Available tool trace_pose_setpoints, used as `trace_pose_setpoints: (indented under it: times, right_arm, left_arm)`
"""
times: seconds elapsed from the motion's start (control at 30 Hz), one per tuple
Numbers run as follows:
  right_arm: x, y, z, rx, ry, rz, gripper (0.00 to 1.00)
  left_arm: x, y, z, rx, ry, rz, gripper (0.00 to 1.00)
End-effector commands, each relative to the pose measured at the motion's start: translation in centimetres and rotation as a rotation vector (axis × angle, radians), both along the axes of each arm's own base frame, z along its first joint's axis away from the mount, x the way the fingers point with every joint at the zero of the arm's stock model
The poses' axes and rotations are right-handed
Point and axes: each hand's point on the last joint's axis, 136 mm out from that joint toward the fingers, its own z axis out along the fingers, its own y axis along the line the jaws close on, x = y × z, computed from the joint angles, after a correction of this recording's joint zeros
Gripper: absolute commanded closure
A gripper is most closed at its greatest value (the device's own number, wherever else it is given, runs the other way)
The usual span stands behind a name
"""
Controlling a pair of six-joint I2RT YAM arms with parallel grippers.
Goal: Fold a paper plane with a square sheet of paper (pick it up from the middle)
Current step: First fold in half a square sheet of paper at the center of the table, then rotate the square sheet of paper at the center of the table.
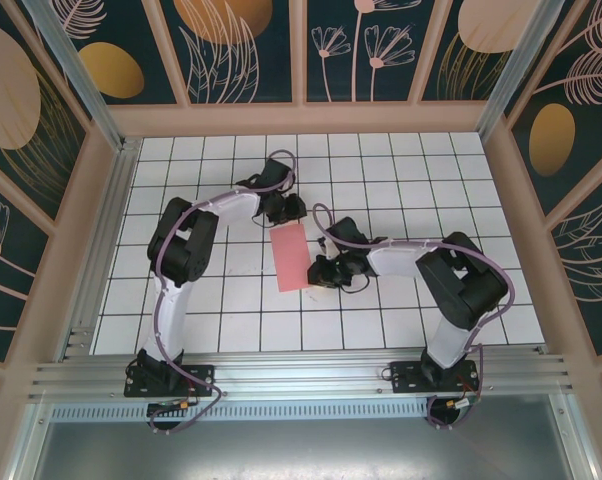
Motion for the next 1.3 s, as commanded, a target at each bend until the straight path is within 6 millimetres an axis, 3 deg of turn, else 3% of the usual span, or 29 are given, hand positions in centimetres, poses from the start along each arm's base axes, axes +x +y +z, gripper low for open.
trace_pose_setpoints:
  times: [0.0, 0.07, 0.17, 0.3, 0.47, 0.67, 0.83, 1.07, 1.27]
  right_arm:
    - [0.9, 1.3, 4.8, 0.07, -0.061, -0.017, 0.77]
    - [1.9, 1.9, 7.2, 0.107, -0.113, -0.045, 0.71]
    - [4.0, 1.6, 9.2, 0.078, -0.217, -0.096, 0.65]
    - [7.7, -0.2, 7.2, -0.152, -0.335, -0.111, 0.64]
    - [9.3, 0.8, 3.7, -0.258, -0.303, -0.031, 0.67]
    - [9.5, 1.0, 1.0, -0.3, -0.234, -0.031, 0.76]
    - [9.1, 0.8, -1.0, -0.322, -0.175, -0.057, 0.8]
    - [7.5, -0.9, -3.9, -0.389, -0.056, -0.145, 0.88]
    - [6.8, -1.6, -4.6, -0.404, -0.014, -0.197, 0.87]
  left_arm:
    - [3.8, 4.4, 7.9, -0.01, -0.194, 0.116, 0.65]
    - [4.0, 6.9, 9.5, 0.016, -0.227, 0.181, 0.61]
    - [3.0, 10.4, 10.4, 0.066, -0.252, 0.263, 0.53]
    - [-0.1, 12.3, 10.2, 0.053, -0.24, 0.3, 0.43]
    - [-4.8, 13.4, 9.1, 0.001, -0.198, 0.324, 0.32]
    - [-9.0, 13.5, 6.5, -0.075, -0.121, 0.33, 0.26]
    - [-11.1, 12.9, 4.8, -0.12, -0.062, 0.295, 0.27]
    - [-13.9, 10.7, 4.0, -0.247, 0.003, 0.201, 0.29]
    - [-17.2, 8.0, 2.9, -0.294, 0.074, 0.131, 0.28]
